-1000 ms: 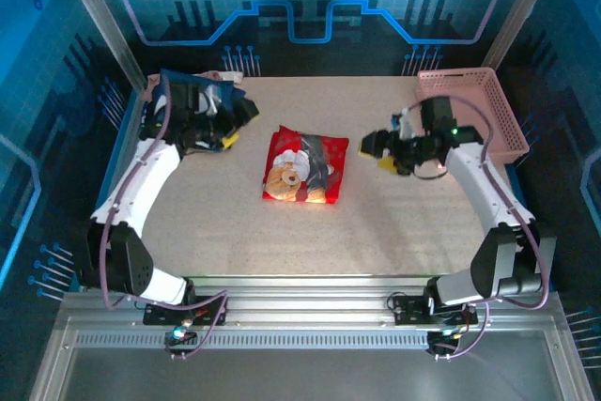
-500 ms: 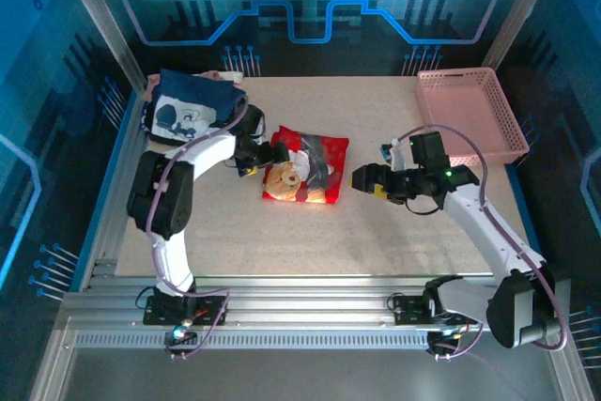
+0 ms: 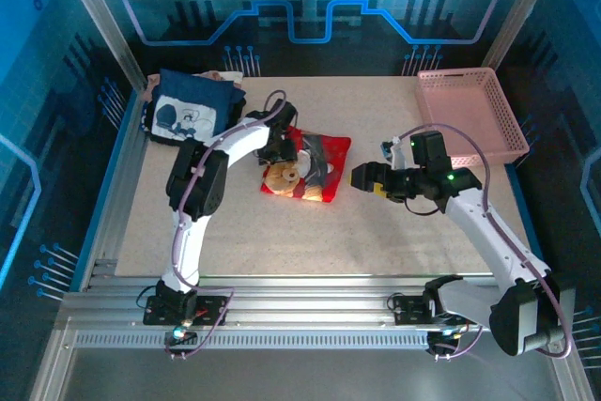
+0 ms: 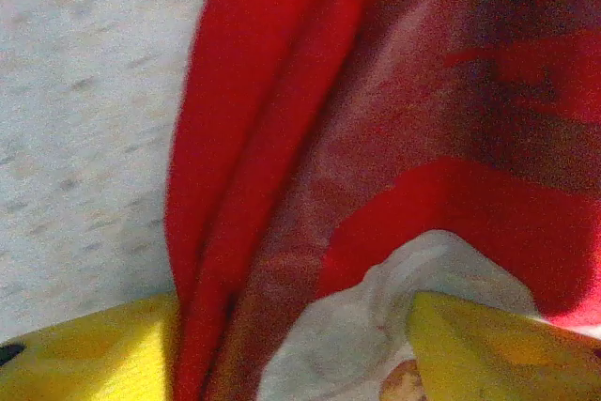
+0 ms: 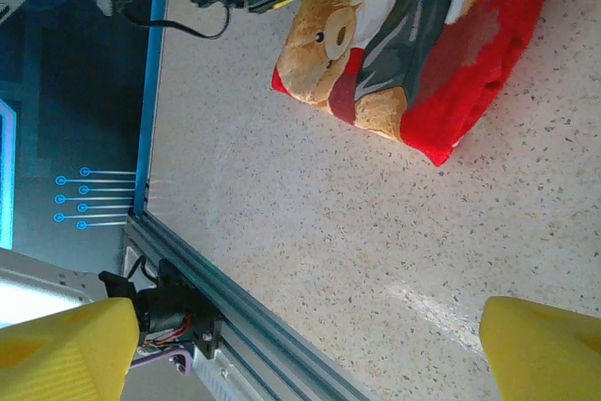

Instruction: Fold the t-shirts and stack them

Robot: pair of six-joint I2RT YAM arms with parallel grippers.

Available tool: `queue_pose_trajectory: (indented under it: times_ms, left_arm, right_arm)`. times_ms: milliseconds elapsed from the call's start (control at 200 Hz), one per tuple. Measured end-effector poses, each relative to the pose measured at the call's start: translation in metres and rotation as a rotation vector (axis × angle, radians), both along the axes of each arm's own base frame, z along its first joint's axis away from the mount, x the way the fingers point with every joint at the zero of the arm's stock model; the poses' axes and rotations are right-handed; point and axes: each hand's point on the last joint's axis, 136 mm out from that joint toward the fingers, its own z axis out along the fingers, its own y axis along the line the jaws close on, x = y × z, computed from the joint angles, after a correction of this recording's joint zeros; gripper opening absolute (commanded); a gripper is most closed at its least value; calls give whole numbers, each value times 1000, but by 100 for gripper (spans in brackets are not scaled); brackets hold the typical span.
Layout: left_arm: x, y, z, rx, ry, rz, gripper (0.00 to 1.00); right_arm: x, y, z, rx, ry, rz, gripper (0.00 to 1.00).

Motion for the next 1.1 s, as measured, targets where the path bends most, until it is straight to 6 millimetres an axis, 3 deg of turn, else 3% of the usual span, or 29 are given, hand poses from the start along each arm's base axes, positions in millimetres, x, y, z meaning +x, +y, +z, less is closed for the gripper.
queue_pose_trajectory:
  times_ms: [105, 200, 340, 450, 545, 665, 835, 960, 1100]
  left_arm:
    - [7, -19, 1, -16, -39, -26, 17]
    - [11, -24, 5, -11, -74, -43, 0]
    - [14, -19, 10, 17, -100, -91, 0]
    - [15, -2, 26, 58, -128, -127, 0]
    - [25, 21, 63, 76, -195, -142, 0]
    - [44, 48, 138, 97, -342, -165, 0]
    - [70, 58, 234, 144, -553, -236, 0]
    - [78, 71, 274, 182, -629, -262, 0]
    - [84, 102, 295, 205, -653, -237, 0]
  right_arm:
    - [3, 1, 10, 6, -22, 2, 95]
    - [3, 3, 19, 15, -49, 8, 97]
    - [0, 4, 32, 28, -94, 12, 100]
    - [-4, 4, 44, 38, -139, 15, 100]
    - [-6, 4, 50, 43, -163, 15, 100]
    - [-5, 4, 51, 44, -168, 14, 100]
    - [3, 5, 48, 44, -160, 8, 100]
    - [9, 7, 47, 39, -150, 5, 100]
    - [15, 7, 52, 31, -162, -3, 100]
